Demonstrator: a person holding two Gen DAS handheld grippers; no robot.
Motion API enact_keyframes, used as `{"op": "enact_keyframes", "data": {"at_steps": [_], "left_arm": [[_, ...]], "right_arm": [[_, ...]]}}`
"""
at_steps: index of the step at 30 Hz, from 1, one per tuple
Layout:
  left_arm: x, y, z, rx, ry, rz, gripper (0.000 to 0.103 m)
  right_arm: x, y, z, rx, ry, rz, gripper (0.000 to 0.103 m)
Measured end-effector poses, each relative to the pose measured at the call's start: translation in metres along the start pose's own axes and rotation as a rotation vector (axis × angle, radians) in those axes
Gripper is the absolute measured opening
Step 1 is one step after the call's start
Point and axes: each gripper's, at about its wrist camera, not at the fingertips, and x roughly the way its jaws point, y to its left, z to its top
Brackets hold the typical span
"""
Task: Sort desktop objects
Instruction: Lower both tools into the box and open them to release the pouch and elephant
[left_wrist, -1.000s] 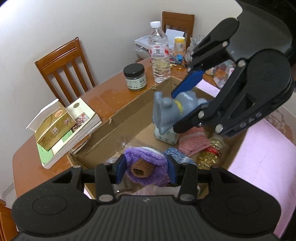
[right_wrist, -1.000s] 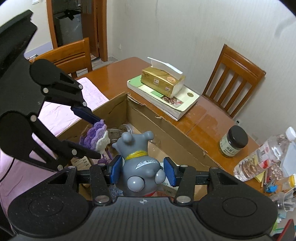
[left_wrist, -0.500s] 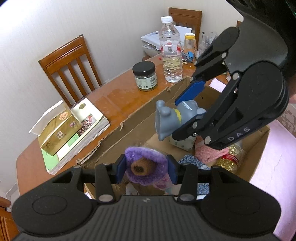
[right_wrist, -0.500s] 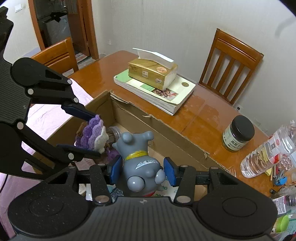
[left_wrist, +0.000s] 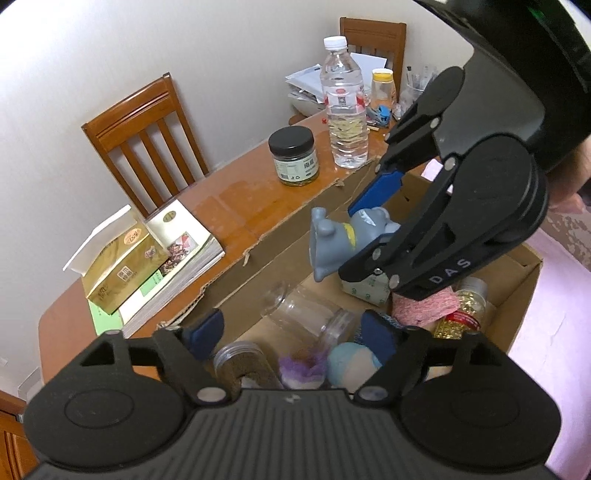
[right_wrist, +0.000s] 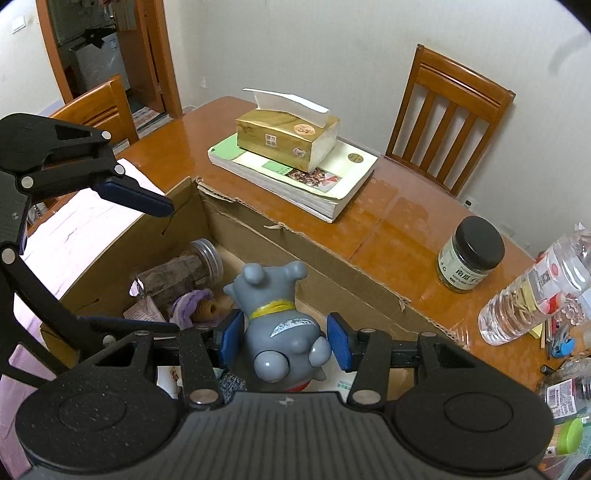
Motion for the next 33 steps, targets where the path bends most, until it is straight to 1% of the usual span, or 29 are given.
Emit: {"op": "enact_keyframes", "data": {"at_steps": [2,3,4,5,7,9,12,13,14,18,20,22,27,32,33], "left_arm": [[-0.001,-0.001,0.0,0.001,0.0,0.004,0.085],[-0.002,-0.001,-0.001,0.002,-0.001,0.005,0.085],[-0.002,-0.001,-0.001,0.002,-0.001,0.005,0.086],[-0.003,-0.001,-0.002,0.001,0.0,0.003,0.086],[-0.004,-0.001,-0.002,-0.006,-0.001,0.003,0.087],[-0.006,-0.001,-0.003,-0.019,-0.005,0.0,0.088],[-0.011,0.0,-0.004,-0.049,-0.011,-0.018,0.089],[-0.013,0.0,-0.005,-0.059,-0.011,-0.021,0.089],[-0.015,0.0,-0.005,-0.067,-0.012,-0.022,0.089],[-0.024,-0.003,-0.009,-0.082,-0.026,-0.024,0.09],[-0.028,-0.005,-0.011,-0.094,-0.03,-0.02,0.092],[-0.032,-0.007,-0.014,-0.1,-0.034,-0.018,0.094],[-0.041,-0.011,-0.022,-0.119,-0.038,-0.003,0.094],[-0.051,-0.018,-0.031,-0.145,-0.051,0.04,0.094],[-0.054,-0.021,-0.033,-0.153,-0.058,0.063,0.096]], "right_arm": [[0.0,0.001,0.0,-0.005,0.0,-0.009,0.056],[-0.001,0.001,0.001,-0.002,-0.006,-0.018,0.059],[-0.003,0.001,0.001,0.006,-0.012,-0.025,0.068],[-0.004,0.0,0.001,0.011,-0.02,-0.024,0.073],[-0.008,-0.001,0.002,0.02,-0.032,-0.025,0.075],[-0.011,-0.002,0.003,0.027,-0.033,-0.038,0.082],[-0.016,-0.003,0.002,0.036,-0.038,-0.051,0.086],[-0.018,-0.004,0.001,0.042,-0.033,-0.055,0.09],[-0.019,-0.004,-0.001,0.047,-0.03,-0.06,0.092],[-0.028,-0.003,-0.007,0.059,-0.015,-0.074,0.096],[-0.032,-0.002,-0.012,0.071,-0.009,-0.081,0.1],[-0.036,-0.002,-0.017,0.082,0.003,-0.08,0.103],[-0.044,0.0,-0.029,0.12,0.03,-0.095,0.103],[-0.052,0.007,-0.042,0.144,0.053,-0.104,0.103],[-0.053,0.01,-0.045,0.149,0.053,-0.106,0.103]]}}
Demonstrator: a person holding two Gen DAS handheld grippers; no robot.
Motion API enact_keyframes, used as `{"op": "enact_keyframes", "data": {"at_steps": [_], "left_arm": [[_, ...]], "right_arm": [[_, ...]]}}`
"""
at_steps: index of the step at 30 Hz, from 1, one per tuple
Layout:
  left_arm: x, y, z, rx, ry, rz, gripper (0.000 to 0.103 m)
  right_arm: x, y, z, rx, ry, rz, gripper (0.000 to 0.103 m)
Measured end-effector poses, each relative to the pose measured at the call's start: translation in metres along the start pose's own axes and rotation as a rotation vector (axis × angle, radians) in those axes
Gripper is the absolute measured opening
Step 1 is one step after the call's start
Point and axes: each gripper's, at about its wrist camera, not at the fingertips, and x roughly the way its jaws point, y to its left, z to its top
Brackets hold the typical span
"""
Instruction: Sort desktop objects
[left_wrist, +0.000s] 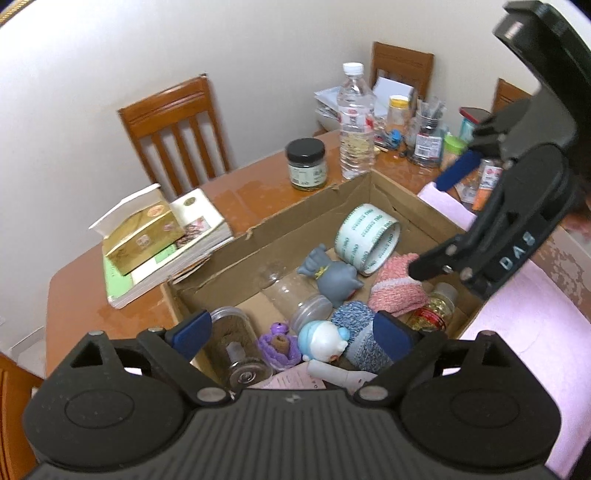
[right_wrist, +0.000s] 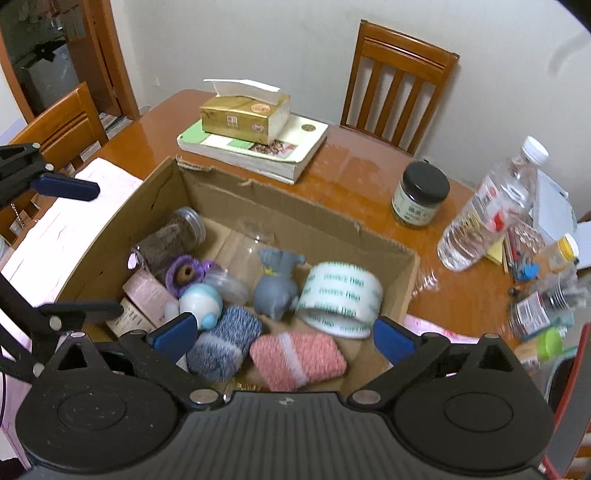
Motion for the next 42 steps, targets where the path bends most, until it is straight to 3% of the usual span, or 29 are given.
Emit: {"op": "enact_keyframes", "data": {"at_steps": [5,18,27,42], "left_arm": [[-0.013,-0.014,-0.012,0.018,-0.028,0.033,0.1],[-0.046,-0.045,-0.047,-0.086,-0.035,0.065,0.101],[-0.064,-0.057,-0.059,-0.135,0.007,0.171,0.101],[-0.081,-0.046,-0.06,-0.326,0.025,0.125,0.101]], "right_arm": [[-0.006,0.008,-0.016,0.039,0.023,-0.004,0.103],[-0.03,0.031,-0.063,0.157,0.06,0.012,0.103],[-0.049,0.037,-0.084,0.296,0.013,-0.04,0.103],[-0.078,0.057,-0.107,0.374,-0.019,-0.125,0.103]]}}
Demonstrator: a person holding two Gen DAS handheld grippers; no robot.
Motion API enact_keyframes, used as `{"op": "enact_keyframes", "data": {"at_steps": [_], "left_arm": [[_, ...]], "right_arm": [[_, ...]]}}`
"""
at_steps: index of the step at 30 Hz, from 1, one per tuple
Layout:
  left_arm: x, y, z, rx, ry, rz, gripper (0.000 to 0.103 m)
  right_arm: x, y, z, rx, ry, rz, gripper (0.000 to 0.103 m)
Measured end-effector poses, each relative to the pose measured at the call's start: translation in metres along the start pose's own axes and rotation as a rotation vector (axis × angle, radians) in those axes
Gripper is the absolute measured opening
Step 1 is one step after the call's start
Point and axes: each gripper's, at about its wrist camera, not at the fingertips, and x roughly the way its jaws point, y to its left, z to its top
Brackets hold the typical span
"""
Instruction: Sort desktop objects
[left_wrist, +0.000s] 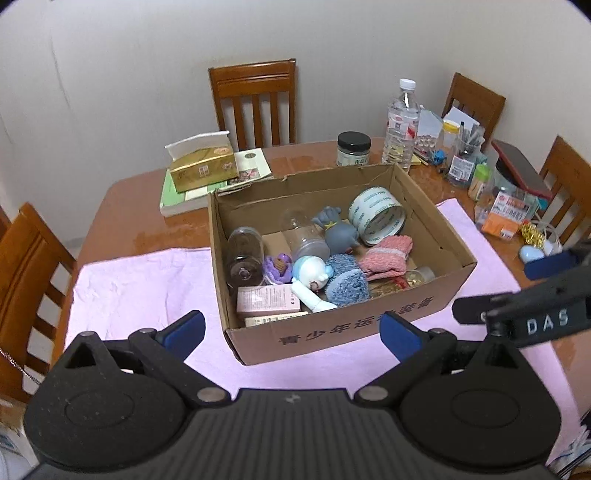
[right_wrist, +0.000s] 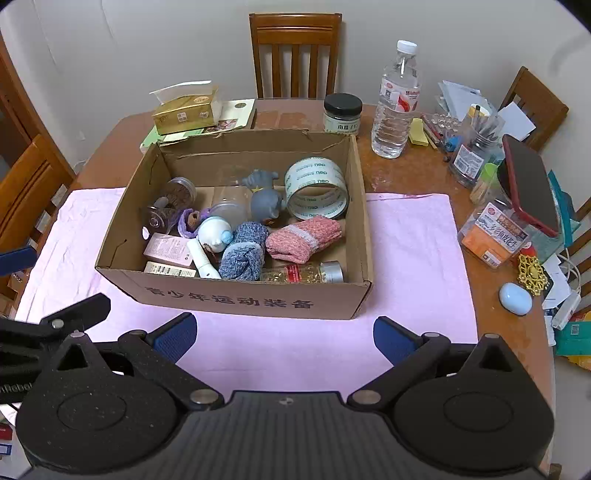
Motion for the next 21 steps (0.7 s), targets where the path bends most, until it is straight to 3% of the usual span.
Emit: {"op": "enact_keyframes", "data": {"at_steps": [21], "left_arm": [[0.013,0.013,0.008,-0.105,0.068,0.003,0.101]], "right_arm": [[-0.002,0.003,0.003,-0.011,-0.012,-0.012,0.103]]}}
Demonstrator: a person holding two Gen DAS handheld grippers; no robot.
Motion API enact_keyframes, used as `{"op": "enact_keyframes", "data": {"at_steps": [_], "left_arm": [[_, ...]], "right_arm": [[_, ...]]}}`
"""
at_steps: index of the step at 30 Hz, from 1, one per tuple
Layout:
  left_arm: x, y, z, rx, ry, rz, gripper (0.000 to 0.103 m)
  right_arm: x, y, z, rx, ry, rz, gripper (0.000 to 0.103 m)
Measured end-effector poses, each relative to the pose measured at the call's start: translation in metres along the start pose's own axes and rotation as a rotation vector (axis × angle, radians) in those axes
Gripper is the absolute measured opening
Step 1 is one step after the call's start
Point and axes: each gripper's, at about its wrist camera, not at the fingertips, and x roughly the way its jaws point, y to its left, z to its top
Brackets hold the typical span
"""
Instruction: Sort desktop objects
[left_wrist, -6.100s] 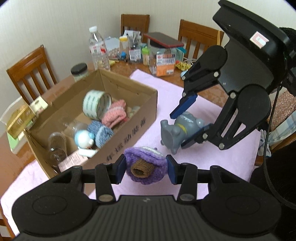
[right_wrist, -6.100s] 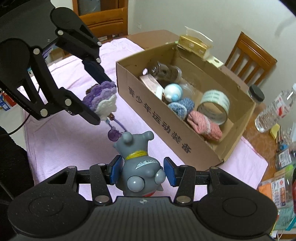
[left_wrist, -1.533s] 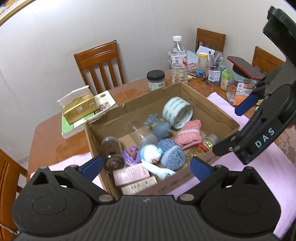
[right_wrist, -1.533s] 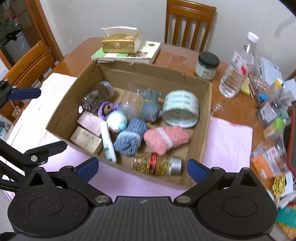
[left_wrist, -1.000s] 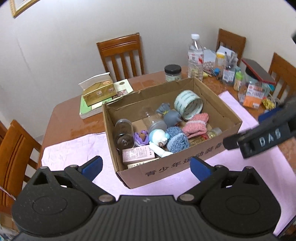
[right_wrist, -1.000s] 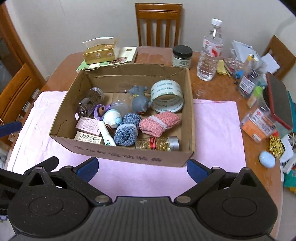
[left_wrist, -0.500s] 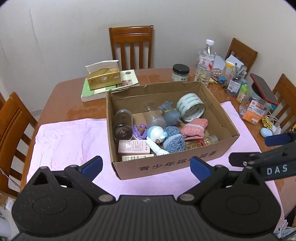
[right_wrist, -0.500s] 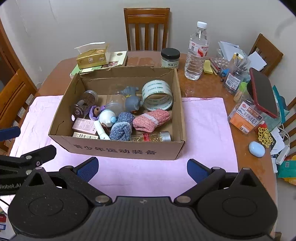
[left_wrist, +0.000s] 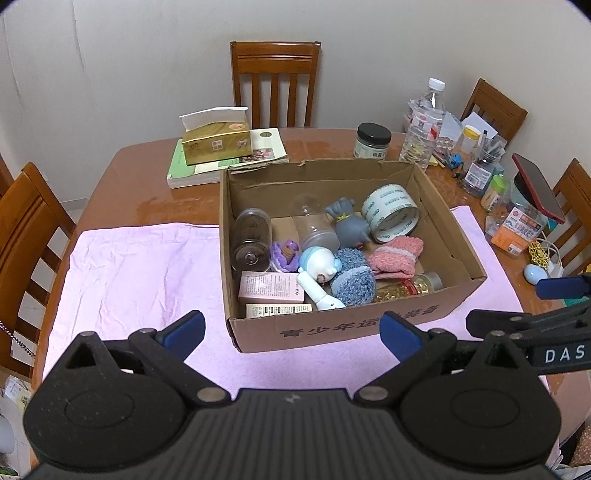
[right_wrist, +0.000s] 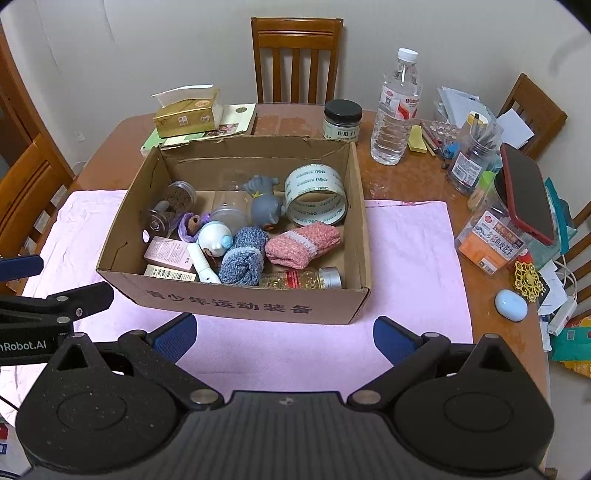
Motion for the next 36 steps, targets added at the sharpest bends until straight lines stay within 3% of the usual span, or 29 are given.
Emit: {"op": "enact_keyframes", "data": {"at_steps": [36], "left_arm": [[0.0057,0.0015,0.0067,-0.017,0.009,0.001,0.101]], "right_arm": [[0.0033,0.0022,0.0063,-0.017,-0.008,-0.012,0.103]]}}
